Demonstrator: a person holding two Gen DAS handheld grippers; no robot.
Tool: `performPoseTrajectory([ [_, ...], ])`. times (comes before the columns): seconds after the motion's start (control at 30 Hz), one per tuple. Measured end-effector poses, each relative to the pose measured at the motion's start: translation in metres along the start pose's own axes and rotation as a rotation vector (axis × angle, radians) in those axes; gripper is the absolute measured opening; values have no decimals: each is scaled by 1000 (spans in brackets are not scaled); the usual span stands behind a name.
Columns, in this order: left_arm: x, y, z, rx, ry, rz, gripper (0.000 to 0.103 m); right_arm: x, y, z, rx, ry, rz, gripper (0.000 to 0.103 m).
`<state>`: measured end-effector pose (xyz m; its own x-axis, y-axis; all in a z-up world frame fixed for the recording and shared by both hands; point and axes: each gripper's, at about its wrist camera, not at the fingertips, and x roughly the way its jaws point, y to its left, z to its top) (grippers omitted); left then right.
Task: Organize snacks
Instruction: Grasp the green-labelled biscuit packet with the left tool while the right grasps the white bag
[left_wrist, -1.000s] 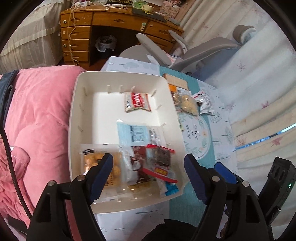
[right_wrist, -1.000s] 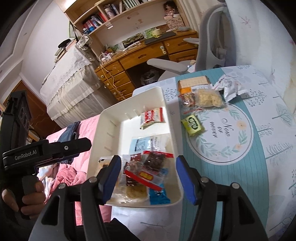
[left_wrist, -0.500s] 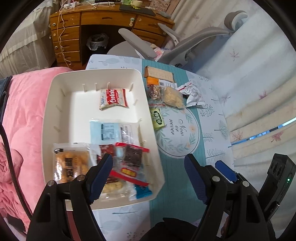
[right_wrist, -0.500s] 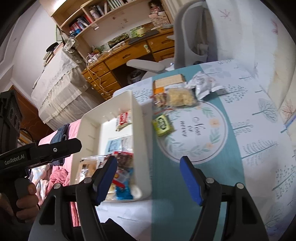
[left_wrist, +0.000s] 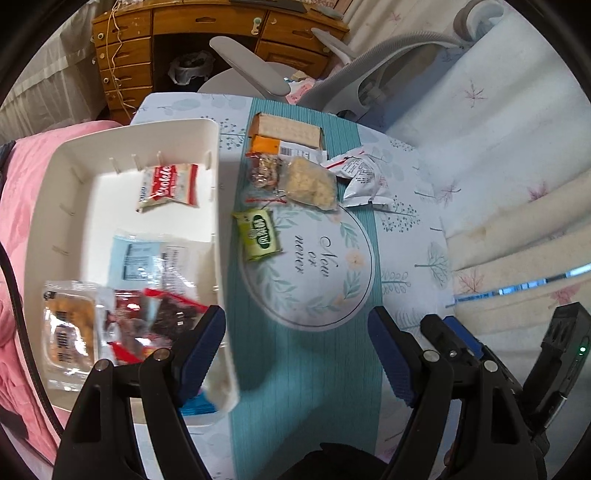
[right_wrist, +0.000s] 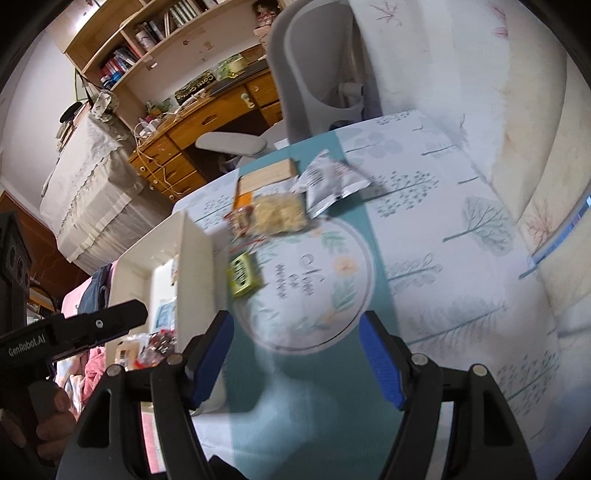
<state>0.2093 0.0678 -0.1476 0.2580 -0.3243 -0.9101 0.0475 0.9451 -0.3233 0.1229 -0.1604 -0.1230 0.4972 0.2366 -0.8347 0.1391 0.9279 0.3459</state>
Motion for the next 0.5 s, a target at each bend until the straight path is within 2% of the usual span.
performPoseTrajectory([
  [0.23,32,-36,6,-32,-10,110,78,10,-32,34,-36,-19,-6,71],
  [0.5,67,-54,21,-111,-104,320,78,27,-54,74,-77,-48,2,71],
])
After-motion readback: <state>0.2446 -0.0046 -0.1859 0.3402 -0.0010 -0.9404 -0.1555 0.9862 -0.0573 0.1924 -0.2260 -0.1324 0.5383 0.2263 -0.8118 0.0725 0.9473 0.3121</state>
